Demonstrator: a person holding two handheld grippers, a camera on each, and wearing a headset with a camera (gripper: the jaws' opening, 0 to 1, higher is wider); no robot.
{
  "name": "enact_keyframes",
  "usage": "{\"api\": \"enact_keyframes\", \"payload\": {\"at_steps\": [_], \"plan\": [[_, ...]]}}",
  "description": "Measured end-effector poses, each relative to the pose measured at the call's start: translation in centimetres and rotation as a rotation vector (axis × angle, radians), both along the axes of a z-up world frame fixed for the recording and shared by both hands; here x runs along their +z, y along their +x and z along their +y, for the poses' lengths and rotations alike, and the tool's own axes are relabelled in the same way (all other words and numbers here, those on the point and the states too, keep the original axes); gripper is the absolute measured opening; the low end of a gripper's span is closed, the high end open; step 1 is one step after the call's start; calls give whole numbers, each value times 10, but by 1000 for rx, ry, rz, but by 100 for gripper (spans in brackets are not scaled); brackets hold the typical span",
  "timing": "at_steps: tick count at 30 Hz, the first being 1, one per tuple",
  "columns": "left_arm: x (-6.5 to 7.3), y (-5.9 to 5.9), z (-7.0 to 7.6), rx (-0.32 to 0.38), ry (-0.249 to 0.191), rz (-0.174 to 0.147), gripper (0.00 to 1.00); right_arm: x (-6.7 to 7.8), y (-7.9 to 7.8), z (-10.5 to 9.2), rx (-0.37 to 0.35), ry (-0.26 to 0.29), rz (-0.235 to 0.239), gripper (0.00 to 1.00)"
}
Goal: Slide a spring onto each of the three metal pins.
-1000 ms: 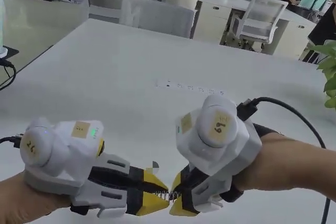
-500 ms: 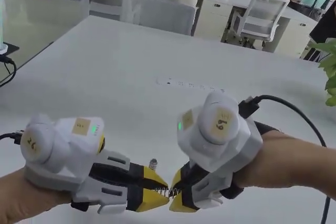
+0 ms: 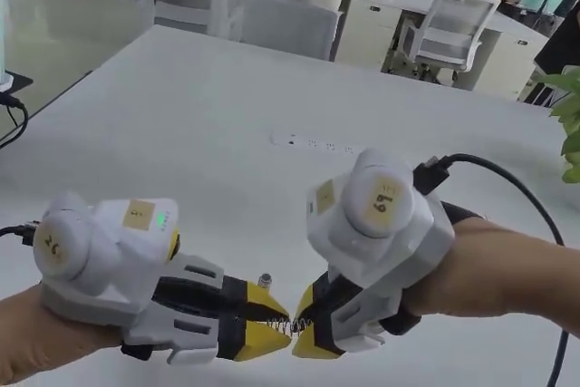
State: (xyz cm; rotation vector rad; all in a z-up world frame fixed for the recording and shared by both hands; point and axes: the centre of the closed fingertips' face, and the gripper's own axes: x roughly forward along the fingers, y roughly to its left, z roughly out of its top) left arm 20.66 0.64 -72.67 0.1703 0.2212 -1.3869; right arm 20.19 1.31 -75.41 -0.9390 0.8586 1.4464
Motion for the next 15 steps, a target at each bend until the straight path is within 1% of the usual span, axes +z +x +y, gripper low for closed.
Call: {"api": "enact_keyframes", "payload": {"at_steps": [3,7,10,15], "plan": [[-2,-1,0,-8,14,-3,3,2,-1,0,4,0,1,8],[-3,-2,0,-10,16,-5,3,4,-1,1,7,0,3,8],[-5,-2,0,-12,28,-17,3,7,-2,2,12,1,1,8],[-8,-3,0,-20,40,-25,3,8,-3,3,20,-7,8,8]]}}
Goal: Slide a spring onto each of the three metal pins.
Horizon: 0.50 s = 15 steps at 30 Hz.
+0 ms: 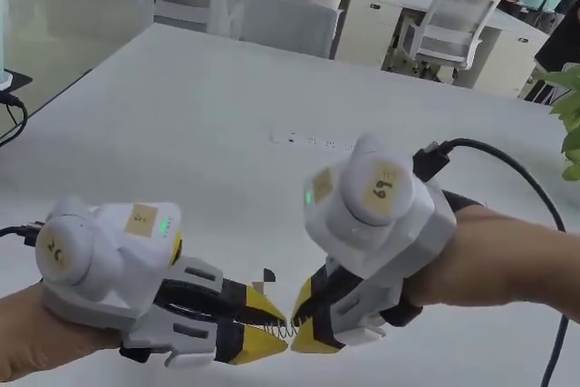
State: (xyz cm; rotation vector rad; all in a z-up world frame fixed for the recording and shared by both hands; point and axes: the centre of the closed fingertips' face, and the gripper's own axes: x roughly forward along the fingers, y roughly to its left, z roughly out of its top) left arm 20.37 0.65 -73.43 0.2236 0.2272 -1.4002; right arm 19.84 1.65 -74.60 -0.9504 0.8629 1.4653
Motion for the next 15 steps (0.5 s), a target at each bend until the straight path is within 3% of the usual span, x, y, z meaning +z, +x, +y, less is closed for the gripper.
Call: {"api": "enact_keyframes", "payload": {"at_steps": [15], "plan": [[-1,1,-2,-8,5,-16,3,11,0,5,9,-6,1,8]]}}
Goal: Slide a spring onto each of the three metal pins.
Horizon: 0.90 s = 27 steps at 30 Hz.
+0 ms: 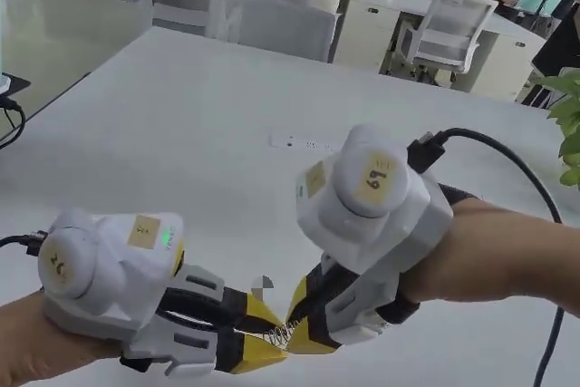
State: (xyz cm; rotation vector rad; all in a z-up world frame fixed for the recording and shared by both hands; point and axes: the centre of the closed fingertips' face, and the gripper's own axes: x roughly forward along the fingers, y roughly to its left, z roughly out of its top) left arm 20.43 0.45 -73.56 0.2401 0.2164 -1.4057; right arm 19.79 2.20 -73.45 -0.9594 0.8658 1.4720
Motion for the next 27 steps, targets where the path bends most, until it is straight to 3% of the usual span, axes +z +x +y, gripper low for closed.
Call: {"api": "enact_keyframes", "payload": {"at_steps": [9,15,27], "plan": [[4,2,1,15,-24,-13,3,5,1,3,21,-25,-12,8],[7,5,3,34,-53,-9,2,7,3,5,21,-22,-20,8],[9,4,6,38,-61,-6,1,8,4,6,9,1,-14,9]]}}
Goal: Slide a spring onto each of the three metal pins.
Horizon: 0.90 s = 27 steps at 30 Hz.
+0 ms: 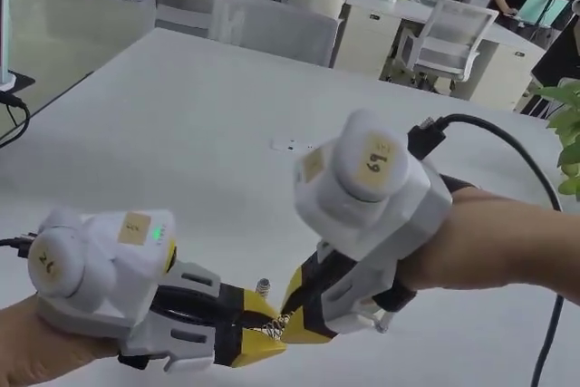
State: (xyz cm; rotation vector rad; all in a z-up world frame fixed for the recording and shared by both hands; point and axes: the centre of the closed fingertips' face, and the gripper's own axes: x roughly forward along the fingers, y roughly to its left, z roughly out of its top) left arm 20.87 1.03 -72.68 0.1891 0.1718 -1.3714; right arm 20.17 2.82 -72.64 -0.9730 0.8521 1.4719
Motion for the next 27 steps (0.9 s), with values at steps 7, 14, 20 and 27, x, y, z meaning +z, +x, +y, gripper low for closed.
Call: {"api": "enact_keyframes", "payload": {"at_steps": [7,14,20,27], "plan": [[1,2,3,9,0,-3,1,-1,3,-2,-3,7,-5,9],[1,3,5,16,-2,0,1,-2,4,-2,-15,10,-3,9],[2,4,5,18,-6,-3,1,1,5,-1,-19,11,-8,8],[3,6,3,22,-18,-3,2,5,5,2,-10,1,-23,8]]}}
